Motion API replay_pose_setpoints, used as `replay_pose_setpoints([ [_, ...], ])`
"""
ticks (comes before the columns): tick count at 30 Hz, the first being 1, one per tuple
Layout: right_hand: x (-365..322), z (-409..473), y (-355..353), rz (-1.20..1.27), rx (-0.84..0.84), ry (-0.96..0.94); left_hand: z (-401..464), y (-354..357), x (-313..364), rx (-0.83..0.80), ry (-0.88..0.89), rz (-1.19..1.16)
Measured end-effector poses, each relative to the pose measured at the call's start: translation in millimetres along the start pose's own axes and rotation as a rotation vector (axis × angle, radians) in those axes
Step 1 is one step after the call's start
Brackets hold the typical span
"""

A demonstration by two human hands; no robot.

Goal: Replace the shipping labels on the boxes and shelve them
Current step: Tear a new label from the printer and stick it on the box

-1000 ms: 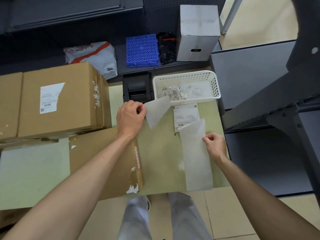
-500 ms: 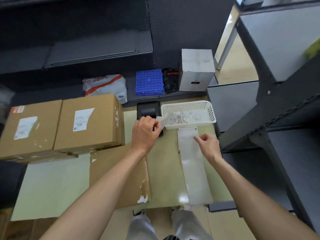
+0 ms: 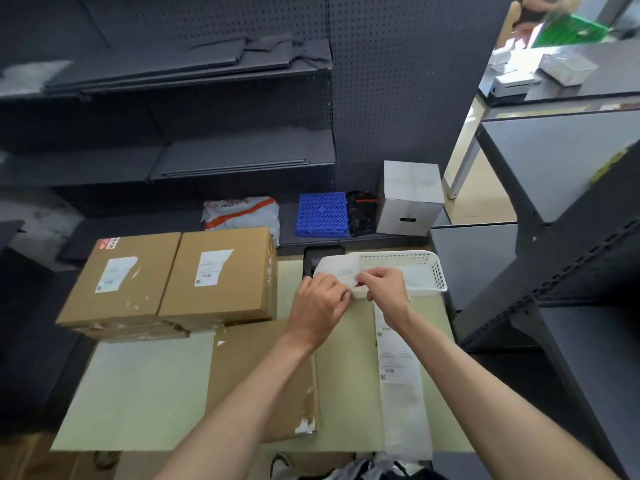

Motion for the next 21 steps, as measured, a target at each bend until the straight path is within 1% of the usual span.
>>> replay_pose_setpoints([
  [3,-4,-3,7,-0.020,-0.021,-0.038,-7,-6,-13,-0.012,-0.059,-0.108],
  [5,-5,-4,9,-0.023,-0.032,-0.063,-12,-12,-23,-0.005,-0.173,-0.180],
  [6,-5,-5,10,-0.023,-0.041,-0.075,-13,-16,-29,-0.004,-0.266,-0.214],
  [9,-6,-8,15,-0.017,-0.087,-0.103,-20,-22,-52,-0.012,-0.623,-0.297],
  [10,-6,-9,17,-0.013,-0.100,-0.111,-23,-24,-59,-0.020,-0.717,-0.332],
  [12,-5,-11,23,0.000,-0.129,-0.121,-27,-25,-69,-0.011,-0.839,-0.437],
  [14,-3,-13,30,0.004,-0.151,-0.123,-32,-28,-75,-0.006,-0.922,-0.530],
  [19,1,-21,52,-0.009,-0.205,-0.104,-49,-38,-91,0.032,-1.067,-0.605],
  [21,2,-26,63,-0.027,-0.200,-0.109,-58,-42,-98,0.020,-1.102,-0.627],
])
Point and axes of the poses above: each hand's wrist, its own z-axis towards the middle knuckle, its own y-axis out of the palm, x = y × z, the point moved 3 cm from there along z, towards the middle knuckle, and after that the axes turned 1 degree about -y, right-handed, at the moved point
